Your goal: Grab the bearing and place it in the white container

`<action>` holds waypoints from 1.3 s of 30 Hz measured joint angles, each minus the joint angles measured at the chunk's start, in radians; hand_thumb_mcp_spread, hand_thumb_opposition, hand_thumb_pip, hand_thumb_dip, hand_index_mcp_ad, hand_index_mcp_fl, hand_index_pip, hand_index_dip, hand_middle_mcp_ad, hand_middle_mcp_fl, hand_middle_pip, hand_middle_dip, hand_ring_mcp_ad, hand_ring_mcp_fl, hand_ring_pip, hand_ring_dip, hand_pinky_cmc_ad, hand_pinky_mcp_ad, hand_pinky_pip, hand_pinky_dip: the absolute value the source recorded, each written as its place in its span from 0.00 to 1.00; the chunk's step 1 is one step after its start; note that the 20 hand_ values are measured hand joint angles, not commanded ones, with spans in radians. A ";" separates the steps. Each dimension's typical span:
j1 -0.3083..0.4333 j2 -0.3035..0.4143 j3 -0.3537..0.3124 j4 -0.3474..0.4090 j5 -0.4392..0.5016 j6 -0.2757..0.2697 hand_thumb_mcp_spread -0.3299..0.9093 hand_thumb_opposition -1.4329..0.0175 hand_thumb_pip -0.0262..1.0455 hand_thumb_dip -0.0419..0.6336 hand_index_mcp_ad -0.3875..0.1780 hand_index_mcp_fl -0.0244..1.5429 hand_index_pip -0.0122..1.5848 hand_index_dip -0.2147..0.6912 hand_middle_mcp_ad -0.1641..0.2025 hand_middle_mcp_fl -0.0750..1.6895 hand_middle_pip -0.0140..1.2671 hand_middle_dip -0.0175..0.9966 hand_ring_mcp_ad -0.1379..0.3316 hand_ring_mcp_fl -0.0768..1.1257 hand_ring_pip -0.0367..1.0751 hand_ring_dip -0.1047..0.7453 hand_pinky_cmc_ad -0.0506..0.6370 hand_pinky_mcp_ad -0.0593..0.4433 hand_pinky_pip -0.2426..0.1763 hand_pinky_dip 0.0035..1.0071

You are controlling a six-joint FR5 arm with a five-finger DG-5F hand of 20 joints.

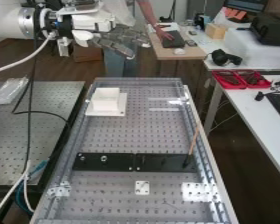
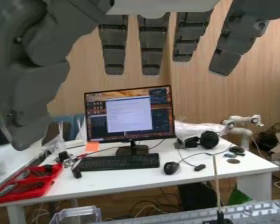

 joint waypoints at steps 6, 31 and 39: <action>-0.080 -0.027 0.082 -0.050 -0.108 -0.008 0.47 0.52 0.45 0.25 0.46 0.12 0.09 0.34 0.60 0.11 0.11 0.22 0.55 0.06 0.12 0.22 0.60 0.70 0.43 0.29; -0.254 -0.095 0.254 -0.135 -0.342 -0.063 0.47 0.52 0.46 0.23 0.46 0.15 0.07 0.30 0.60 0.11 0.11 0.22 0.56 0.06 0.12 0.22 0.60 0.70 0.43 0.28; -0.274 -0.110 0.273 -0.146 -0.379 -0.047 0.47 0.52 0.46 0.23 0.46 0.15 0.07 0.30 0.60 0.11 0.11 0.22 0.56 0.06 0.12 0.22 0.60 0.70 0.43 0.26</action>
